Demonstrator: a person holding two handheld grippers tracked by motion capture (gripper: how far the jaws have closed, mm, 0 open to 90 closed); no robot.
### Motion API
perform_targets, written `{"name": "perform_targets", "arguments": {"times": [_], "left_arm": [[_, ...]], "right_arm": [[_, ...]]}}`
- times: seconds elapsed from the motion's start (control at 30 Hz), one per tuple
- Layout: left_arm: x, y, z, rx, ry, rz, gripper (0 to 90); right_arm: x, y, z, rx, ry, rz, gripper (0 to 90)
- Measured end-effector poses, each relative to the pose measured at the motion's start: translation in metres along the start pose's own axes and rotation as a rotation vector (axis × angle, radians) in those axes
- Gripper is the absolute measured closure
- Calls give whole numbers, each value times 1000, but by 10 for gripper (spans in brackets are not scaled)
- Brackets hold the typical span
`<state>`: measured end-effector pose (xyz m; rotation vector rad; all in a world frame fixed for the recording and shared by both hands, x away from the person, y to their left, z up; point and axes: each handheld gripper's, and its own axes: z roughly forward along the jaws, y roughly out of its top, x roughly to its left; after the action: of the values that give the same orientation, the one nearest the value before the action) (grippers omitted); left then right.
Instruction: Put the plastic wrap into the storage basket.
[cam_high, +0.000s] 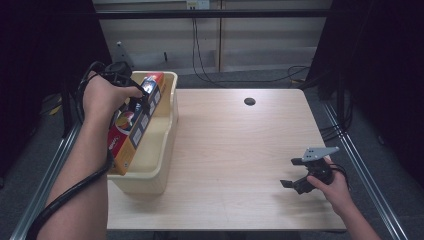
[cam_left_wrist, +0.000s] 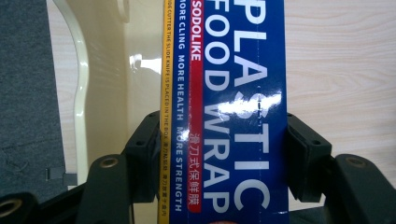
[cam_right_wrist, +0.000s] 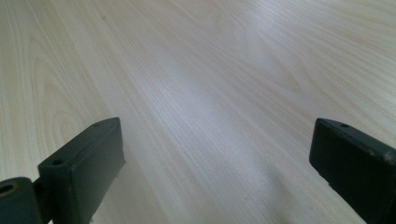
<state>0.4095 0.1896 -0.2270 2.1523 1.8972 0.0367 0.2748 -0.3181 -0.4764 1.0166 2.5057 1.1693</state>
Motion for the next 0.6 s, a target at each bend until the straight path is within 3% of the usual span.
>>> {"name": "perform_targets", "arguments": {"times": [0.6], "left_arm": [[5, -3, 21, 16, 1, -40, 402]], "right_arm": [[0, 0, 0, -5, 0, -1, 33]]}}
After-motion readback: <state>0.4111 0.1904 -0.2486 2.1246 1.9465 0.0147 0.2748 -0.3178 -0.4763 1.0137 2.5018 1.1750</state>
